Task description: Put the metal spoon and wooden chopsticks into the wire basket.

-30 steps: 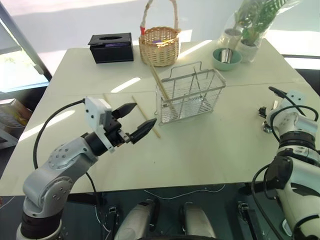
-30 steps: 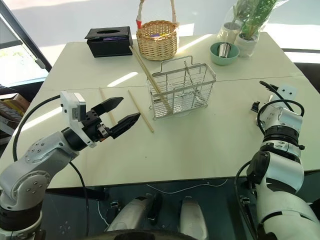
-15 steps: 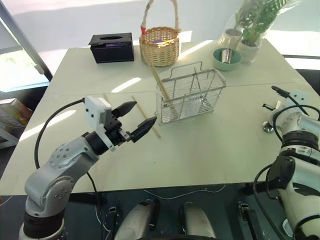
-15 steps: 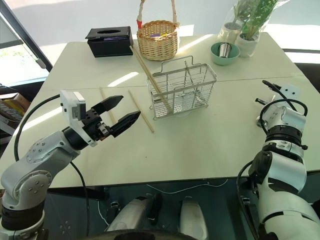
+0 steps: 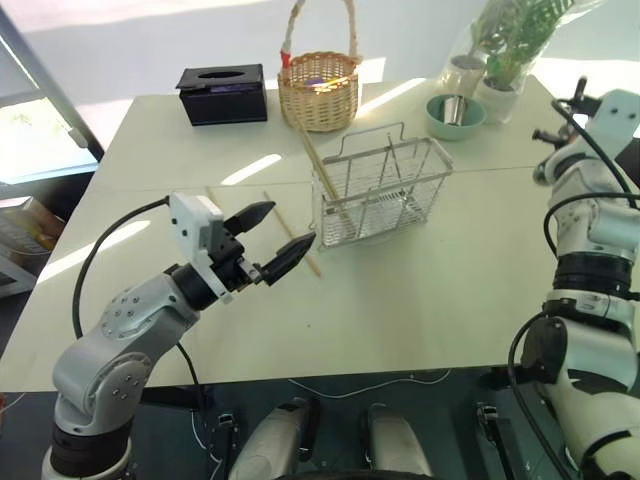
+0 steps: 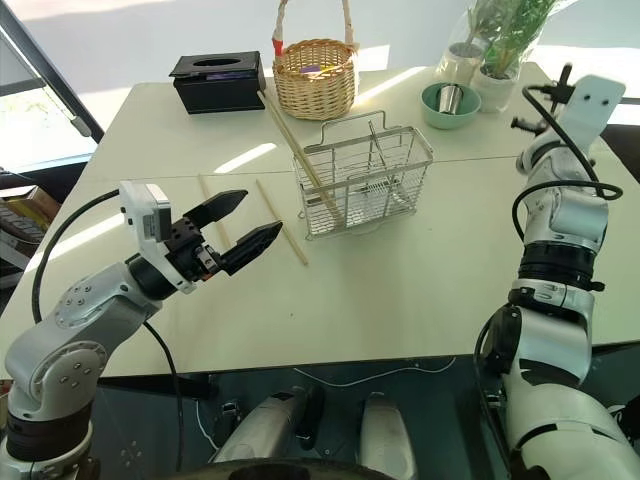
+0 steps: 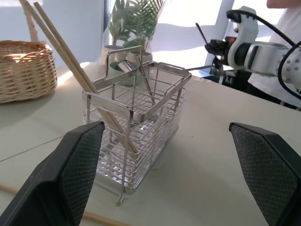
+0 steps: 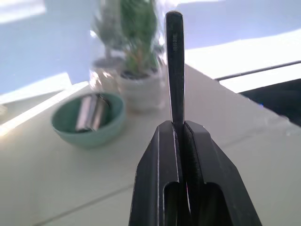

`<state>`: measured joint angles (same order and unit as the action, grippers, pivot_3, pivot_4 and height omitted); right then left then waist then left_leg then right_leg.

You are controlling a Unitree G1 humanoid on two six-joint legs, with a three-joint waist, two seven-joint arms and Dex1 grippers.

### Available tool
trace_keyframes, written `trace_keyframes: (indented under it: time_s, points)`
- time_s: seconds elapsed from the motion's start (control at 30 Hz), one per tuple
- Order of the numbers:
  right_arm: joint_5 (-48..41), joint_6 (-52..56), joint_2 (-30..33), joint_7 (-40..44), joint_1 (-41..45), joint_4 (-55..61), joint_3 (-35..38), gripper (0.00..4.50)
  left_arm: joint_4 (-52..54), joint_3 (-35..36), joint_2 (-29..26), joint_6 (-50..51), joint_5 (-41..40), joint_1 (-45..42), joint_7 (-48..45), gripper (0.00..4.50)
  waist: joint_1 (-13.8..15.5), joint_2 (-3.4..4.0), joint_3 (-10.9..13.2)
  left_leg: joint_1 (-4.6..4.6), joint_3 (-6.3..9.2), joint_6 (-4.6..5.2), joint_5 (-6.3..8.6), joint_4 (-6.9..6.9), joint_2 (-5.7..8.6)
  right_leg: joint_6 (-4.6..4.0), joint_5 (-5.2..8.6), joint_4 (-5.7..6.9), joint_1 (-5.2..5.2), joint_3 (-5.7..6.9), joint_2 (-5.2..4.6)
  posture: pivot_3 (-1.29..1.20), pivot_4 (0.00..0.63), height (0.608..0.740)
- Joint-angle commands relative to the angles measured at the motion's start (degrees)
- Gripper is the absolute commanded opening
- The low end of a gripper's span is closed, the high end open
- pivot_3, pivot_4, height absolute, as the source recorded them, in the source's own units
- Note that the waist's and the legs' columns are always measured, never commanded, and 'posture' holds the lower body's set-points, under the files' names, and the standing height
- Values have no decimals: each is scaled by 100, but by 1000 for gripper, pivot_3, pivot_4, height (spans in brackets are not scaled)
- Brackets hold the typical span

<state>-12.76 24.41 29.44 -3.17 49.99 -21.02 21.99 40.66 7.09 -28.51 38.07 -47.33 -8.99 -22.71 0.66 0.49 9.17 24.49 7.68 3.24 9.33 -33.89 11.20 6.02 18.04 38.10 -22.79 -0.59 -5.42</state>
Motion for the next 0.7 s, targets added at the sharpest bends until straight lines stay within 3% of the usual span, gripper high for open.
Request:
trace_keyframes:
  time_s: [0.03, 0.27, 0.7]
  points:
    - [-275, -174, -270, 284, -44, 1207, -167, 16, 159, -16, -186, -67, -20, 22, -236, 4500, -1, 0, 0, 0, 0, 0, 0, 0, 0, 0, 0, 0, -2, 0, 0, 0, 150, 740]
    - [-791, 72, -1114, 439, -287, 2520, -438, 16, 133, 95, -784, 108, -171, 148, -713, 4500, 4, 2, 1, 0, 0, -3, -1, 9, -1, -2, 0, 9, -39, -9, 7, 0, 150, 740]
    - [-1063, -298, -2105, 761, -688, 2466, -801, 16, 46, 103, -907, 145, -185, 190, -734, 4500, -5, 3, 1, -3, 0, -11, -5, 32, -2, -3, -2, 8, -47, -12, 8, 0, 150, 740]
